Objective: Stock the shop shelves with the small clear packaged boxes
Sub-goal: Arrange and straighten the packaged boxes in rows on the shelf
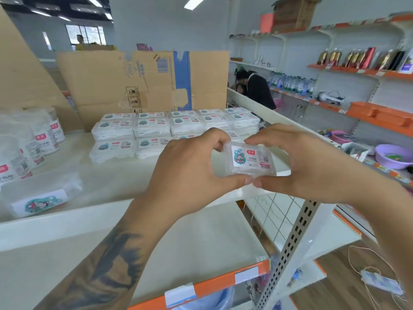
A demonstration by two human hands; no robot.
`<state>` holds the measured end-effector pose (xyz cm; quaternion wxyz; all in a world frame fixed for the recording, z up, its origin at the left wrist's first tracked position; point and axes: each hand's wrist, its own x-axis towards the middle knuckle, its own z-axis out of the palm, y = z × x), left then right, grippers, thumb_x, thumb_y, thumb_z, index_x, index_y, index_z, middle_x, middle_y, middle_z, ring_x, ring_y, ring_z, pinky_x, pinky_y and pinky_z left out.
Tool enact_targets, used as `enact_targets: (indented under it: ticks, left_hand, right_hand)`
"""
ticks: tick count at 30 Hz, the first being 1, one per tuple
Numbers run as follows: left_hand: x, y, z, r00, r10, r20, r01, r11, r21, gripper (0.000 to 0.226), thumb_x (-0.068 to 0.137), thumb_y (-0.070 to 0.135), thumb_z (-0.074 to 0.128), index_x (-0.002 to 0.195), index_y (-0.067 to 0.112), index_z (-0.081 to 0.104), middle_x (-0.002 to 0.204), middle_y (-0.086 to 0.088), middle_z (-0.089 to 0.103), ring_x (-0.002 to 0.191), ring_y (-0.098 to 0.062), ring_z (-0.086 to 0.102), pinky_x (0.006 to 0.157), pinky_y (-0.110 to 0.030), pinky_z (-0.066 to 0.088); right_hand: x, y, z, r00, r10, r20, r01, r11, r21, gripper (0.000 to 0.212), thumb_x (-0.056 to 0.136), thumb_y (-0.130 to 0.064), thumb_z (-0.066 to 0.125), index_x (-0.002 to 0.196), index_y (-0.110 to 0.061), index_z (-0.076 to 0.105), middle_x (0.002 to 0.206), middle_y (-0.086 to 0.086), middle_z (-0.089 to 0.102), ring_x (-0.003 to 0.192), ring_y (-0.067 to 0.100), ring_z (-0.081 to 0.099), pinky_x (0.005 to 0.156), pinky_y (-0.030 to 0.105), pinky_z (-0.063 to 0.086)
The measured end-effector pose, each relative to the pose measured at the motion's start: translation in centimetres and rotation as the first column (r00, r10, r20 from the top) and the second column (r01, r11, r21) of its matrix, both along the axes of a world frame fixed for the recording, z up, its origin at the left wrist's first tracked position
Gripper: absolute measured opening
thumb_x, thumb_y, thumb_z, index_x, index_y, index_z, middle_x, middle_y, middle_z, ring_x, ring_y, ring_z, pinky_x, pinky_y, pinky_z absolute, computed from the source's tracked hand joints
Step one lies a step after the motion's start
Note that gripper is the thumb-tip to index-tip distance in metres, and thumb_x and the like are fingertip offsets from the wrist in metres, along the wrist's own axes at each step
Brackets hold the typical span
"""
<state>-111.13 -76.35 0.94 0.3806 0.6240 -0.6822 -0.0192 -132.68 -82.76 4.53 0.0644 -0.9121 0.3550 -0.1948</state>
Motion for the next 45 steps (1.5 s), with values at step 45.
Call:
enact_targets:
  ticks: [45]
  left_hand:
    - [0.4,-1.2,-3.4,0.818,0.02,0.575,-0.148,0.973,0.177,0.075,0.086,0.089,0.016,0.136,0.043,0.047,0.134,0.012,0.058,0.127,-0.018,0.053,0.098,-0.042,0.04]
  right_hand:
    - [2.9,-9.5,-4.5,0.924,-0.362,-0.126,0.354,0.932,-0.079,0.055,0.107,-0.047,0.036,0.158,-0.028,0.032,0.168,0.005,0.023,0.153,0.032,0.024,0.121,0.049,0.025]
